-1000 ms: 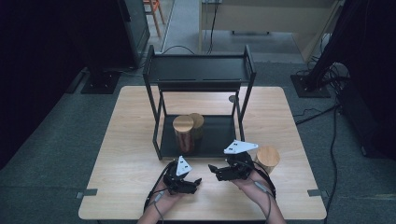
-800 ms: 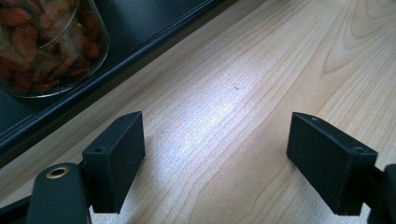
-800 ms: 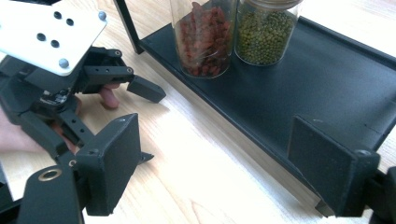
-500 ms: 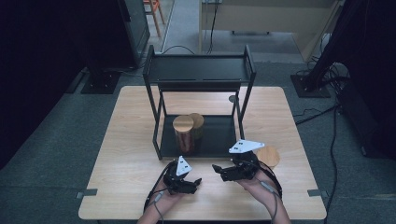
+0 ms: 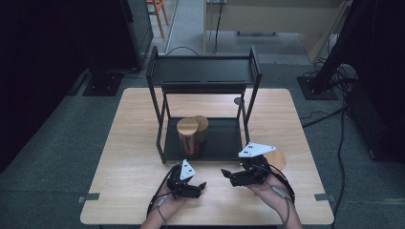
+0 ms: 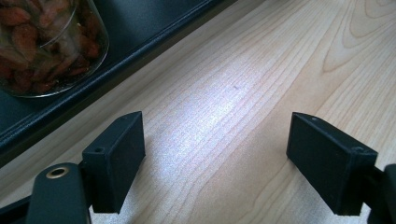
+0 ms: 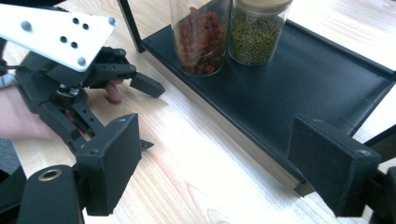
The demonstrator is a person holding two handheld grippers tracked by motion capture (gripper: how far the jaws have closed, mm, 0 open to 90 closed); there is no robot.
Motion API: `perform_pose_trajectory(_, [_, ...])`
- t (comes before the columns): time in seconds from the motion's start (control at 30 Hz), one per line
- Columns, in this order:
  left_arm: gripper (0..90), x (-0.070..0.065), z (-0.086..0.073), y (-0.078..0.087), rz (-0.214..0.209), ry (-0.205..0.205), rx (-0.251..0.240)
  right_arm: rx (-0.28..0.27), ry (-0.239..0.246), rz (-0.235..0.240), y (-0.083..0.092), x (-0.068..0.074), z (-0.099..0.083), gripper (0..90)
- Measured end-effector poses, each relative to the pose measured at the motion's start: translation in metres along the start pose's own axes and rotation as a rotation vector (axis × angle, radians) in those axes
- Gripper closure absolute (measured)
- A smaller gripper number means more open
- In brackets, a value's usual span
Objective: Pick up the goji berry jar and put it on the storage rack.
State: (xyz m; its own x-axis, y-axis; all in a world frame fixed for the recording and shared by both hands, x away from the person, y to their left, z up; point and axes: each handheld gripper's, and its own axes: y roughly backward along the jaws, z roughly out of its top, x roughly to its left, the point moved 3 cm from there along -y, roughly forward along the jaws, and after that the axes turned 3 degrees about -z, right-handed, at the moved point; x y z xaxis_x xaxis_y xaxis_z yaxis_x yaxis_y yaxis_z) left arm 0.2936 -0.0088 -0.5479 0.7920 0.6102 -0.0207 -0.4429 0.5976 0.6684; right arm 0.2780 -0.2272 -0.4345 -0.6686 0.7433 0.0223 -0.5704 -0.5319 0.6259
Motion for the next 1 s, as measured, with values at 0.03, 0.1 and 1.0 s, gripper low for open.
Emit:
perform_pose_trajectory(0.03, [19.8, 0.000, 0.000, 0.000, 0.000, 0.001, 0.000, 0.000, -0.002, -0.001, 0.001, 0.000, 0.000, 17.5])
perform_pose_trajectory(0.1, [19.8, 0.000, 0.000, 0.000, 0.000, 0.001, -0.001, -0.002, -0.003, -0.001, 0.004, 0.000, 0.001, 17.5])
perform_pose_trajectory(1.0, [19.8, 0.000, 0.000, 0.000, 0.000, 0.003, -0.002, -0.041, 0.065, 0.003, 0.040, -0.005, 0.003, 17.5])
